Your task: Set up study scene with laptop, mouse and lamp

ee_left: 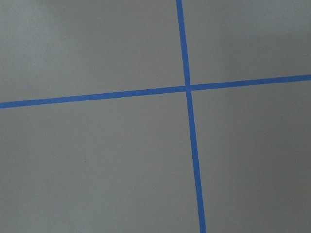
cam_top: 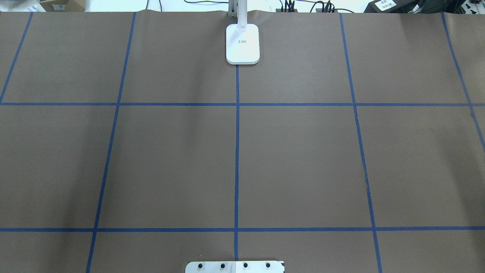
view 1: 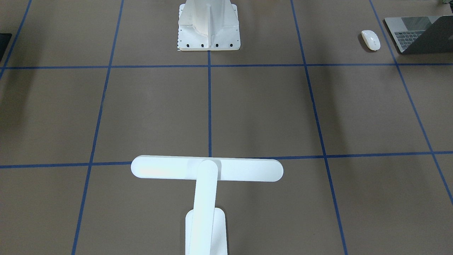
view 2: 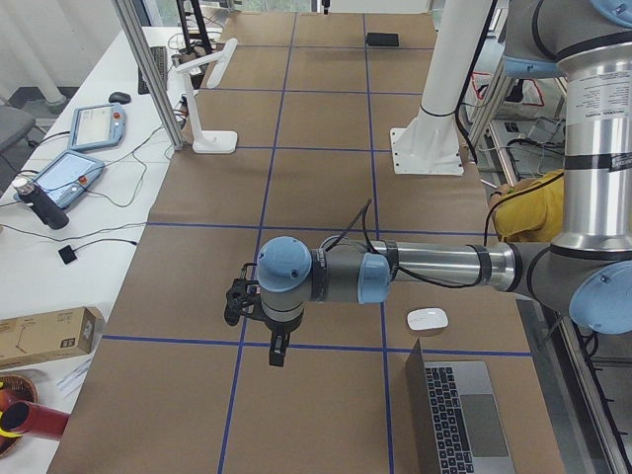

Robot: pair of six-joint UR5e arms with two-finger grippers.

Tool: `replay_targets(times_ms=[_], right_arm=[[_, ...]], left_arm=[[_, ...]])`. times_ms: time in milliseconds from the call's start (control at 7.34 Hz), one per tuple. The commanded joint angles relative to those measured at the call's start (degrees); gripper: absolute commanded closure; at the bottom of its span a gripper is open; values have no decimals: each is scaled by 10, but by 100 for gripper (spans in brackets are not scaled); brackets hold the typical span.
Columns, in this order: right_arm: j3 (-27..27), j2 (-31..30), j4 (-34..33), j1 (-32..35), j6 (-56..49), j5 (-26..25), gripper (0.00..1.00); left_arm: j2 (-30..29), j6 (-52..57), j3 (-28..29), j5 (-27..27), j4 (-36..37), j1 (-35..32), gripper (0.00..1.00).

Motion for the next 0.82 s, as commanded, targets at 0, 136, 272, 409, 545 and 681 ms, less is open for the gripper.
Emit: replay_targets(times_ms=[0, 136, 272, 409, 545, 681], right_arm=[[-1, 0, 0, 0, 0, 0, 0], [-1, 0, 0, 0, -1, 0, 0], [-1, 0, 0, 0, -1, 0, 0], [-1, 0, 0, 0, -1, 0, 0], [-1, 0, 0, 0, -1, 0, 0], [-1, 0, 0, 0, -1, 0, 0]], left_arm=[[9, -6, -1, 1, 5, -23, 1], [10, -9, 0, 4, 6, -30, 0], [11, -14, 6, 3, 7, -43, 1], [12, -40, 3, 7, 8, -55, 1], [17, -73, 11, 10, 11, -56, 0], [33, -79, 11, 9, 22, -57, 1]])
